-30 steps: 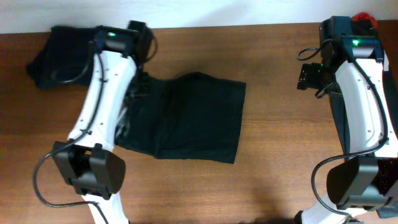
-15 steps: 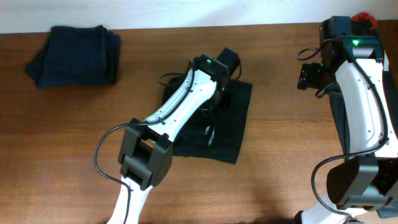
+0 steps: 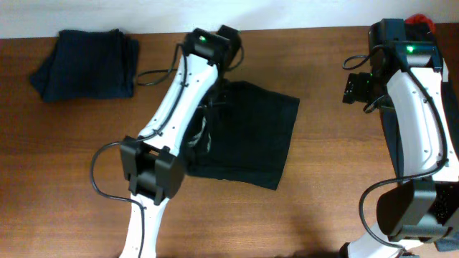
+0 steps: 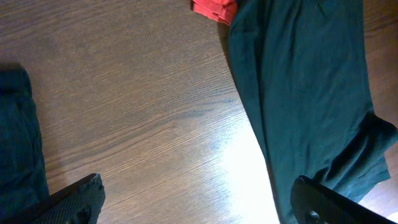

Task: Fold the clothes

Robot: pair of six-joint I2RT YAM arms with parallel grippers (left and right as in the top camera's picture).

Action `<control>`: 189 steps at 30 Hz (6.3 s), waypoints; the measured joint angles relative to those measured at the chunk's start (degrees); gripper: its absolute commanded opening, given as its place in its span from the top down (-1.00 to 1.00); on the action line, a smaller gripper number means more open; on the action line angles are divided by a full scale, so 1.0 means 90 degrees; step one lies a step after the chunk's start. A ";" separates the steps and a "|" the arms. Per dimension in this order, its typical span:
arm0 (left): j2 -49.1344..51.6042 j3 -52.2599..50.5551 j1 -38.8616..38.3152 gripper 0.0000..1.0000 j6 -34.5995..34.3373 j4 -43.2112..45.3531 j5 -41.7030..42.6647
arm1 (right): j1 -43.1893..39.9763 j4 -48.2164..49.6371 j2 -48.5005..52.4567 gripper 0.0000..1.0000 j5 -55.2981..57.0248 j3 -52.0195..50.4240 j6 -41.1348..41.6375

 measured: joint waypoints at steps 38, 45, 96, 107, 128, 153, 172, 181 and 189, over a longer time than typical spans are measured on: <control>-0.1025 -0.1872 0.0051 0.97 0.1273 0.2251 -0.0141 | 0.0000 0.0005 0.0000 -0.97 0.0002 0.0000 0.0000; -0.0525 -0.1872 -0.0561 0.85 0.1333 0.2489 0.0187 | 0.0000 0.0002 0.0000 -0.97 0.0000 0.0000 0.0002; 0.1651 0.1394 0.0080 -0.74 0.0449 0.1039 0.2793 | 0.0000 0.0005 0.0000 -0.98 0.0002 0.0000 0.0005; 0.2018 0.0971 0.1642 -0.73 0.3555 0.0328 0.3534 | 0.0000 0.0005 0.0000 -0.97 0.0000 0.0000 0.0002; 0.2001 -0.0044 0.1294 0.99 0.3300 0.0979 0.2463 | 0.0000 0.0005 0.0000 -0.97 0.0000 0.0000 0.0000; 0.2154 0.3478 0.3276 0.99 0.1826 0.2506 -0.1989 | 0.0000 0.0002 0.0000 -0.97 0.0000 0.0000 0.0002; 0.1749 0.3478 0.3400 0.99 0.1287 0.2863 -0.2688 | 0.0000 0.0002 0.0000 -0.97 0.0000 0.0000 0.0002; 0.2356 0.3514 0.4109 -0.98 0.1260 0.3786 -0.2834 | 0.0000 0.0002 0.0000 -0.97 0.0000 0.0000 0.0000; 0.2450 0.3876 0.3888 -0.93 0.1236 0.3140 -0.2679 | 0.0000 0.0007 0.0000 -0.98 0.0000 0.0000 0.0000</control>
